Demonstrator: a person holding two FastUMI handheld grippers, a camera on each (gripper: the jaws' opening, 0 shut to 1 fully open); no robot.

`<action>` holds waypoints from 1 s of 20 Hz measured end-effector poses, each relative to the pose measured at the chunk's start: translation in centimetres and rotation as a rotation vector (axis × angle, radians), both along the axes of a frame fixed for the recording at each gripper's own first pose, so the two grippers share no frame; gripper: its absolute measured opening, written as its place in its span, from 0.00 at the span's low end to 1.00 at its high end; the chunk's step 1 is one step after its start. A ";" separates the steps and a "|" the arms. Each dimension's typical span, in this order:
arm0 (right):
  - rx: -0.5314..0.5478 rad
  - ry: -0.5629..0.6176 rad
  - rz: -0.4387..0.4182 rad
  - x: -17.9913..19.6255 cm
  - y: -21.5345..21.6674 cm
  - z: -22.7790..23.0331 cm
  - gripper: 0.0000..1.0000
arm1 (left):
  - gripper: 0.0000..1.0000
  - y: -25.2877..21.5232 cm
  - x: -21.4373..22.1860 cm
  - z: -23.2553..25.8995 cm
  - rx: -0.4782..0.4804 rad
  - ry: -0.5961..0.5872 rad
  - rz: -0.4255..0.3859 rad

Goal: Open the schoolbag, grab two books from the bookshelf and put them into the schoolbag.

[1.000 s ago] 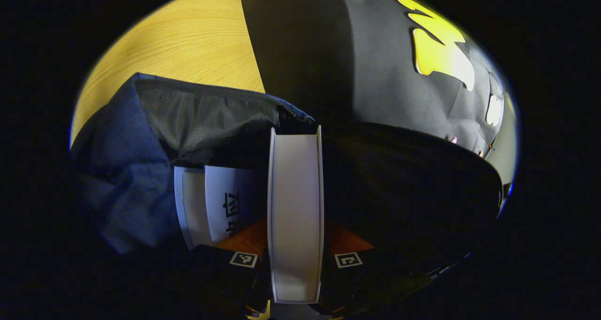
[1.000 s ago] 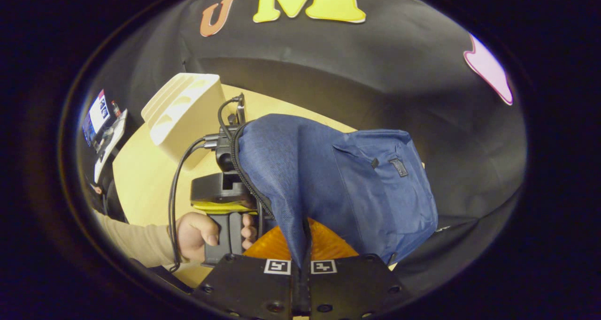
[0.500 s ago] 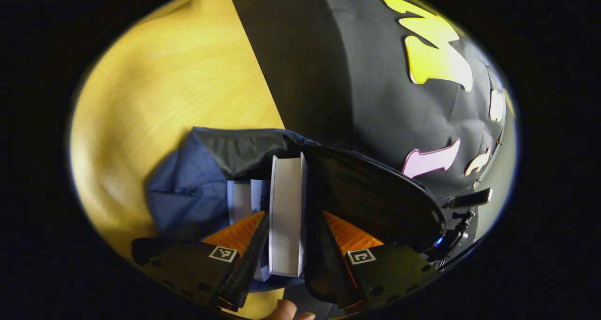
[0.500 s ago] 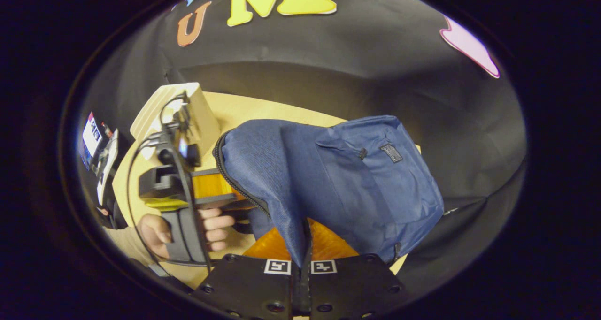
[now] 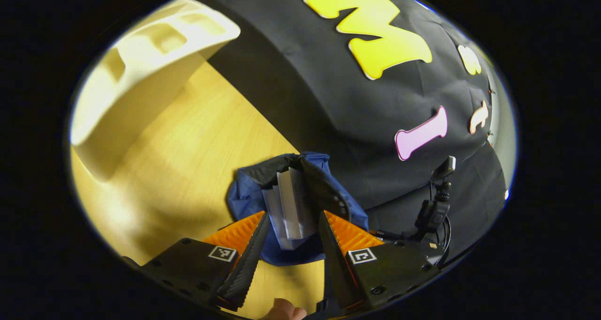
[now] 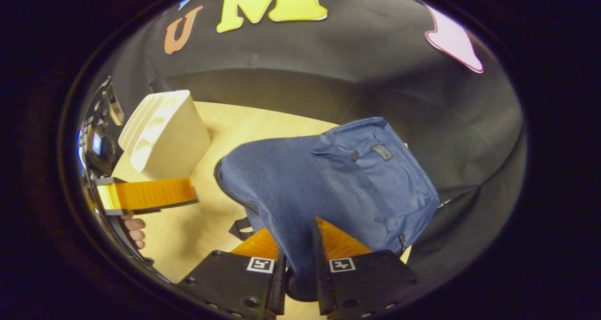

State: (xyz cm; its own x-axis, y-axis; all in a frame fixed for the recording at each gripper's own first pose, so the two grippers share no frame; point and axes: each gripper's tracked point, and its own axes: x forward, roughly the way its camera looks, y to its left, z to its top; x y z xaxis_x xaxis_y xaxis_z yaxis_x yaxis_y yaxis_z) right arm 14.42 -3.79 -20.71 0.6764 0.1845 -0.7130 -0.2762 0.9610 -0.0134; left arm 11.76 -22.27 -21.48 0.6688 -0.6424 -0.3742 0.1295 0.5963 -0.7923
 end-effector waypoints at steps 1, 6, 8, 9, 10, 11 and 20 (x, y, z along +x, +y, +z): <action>0.020 -0.005 -0.003 -0.8 0.7 0.7 0.29 | 0.72 1.2 -0.3 1.2 0.057 -0.042 -0.006; 0.079 -0.128 -0.035 -4.4 3.8 5.6 0.72 | 0.71 6.9 -1.1 8.9 0.295 -0.255 0.023; 0.099 -0.203 -0.060 -6.3 4.6 8.8 0.83 | 0.71 10.3 -1.4 11.7 0.371 -0.325 0.071; 0.106 -0.243 -0.070 -7.2 5.1 10.4 0.85 | 0.71 12.1 -1.7 12.9 0.401 -0.356 0.101; 0.115 -0.284 -0.075 -8.3 5.9 12.0 0.92 | 0.71 14.1 -2.3 14.0 0.427 -0.376 0.128; 0.120 -0.324 -0.082 -9.6 6.7 13.6 0.96 | 0.72 16.0 -2.7 14.9 0.462 -0.388 0.146; 0.168 -0.592 -0.193 -20.9 12.5 23.0 0.97 | 1.00 28.0 -7.8 23.7 0.841 -0.639 0.337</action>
State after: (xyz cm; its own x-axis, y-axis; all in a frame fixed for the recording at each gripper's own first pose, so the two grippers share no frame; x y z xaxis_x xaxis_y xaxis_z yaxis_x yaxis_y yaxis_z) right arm -6.51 8.75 2.33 0.9788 0.0972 -0.1805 -0.0906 0.9949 0.0446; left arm 3.97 5.76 2.19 0.9871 -0.0947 -0.1291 0.1003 0.9943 0.0371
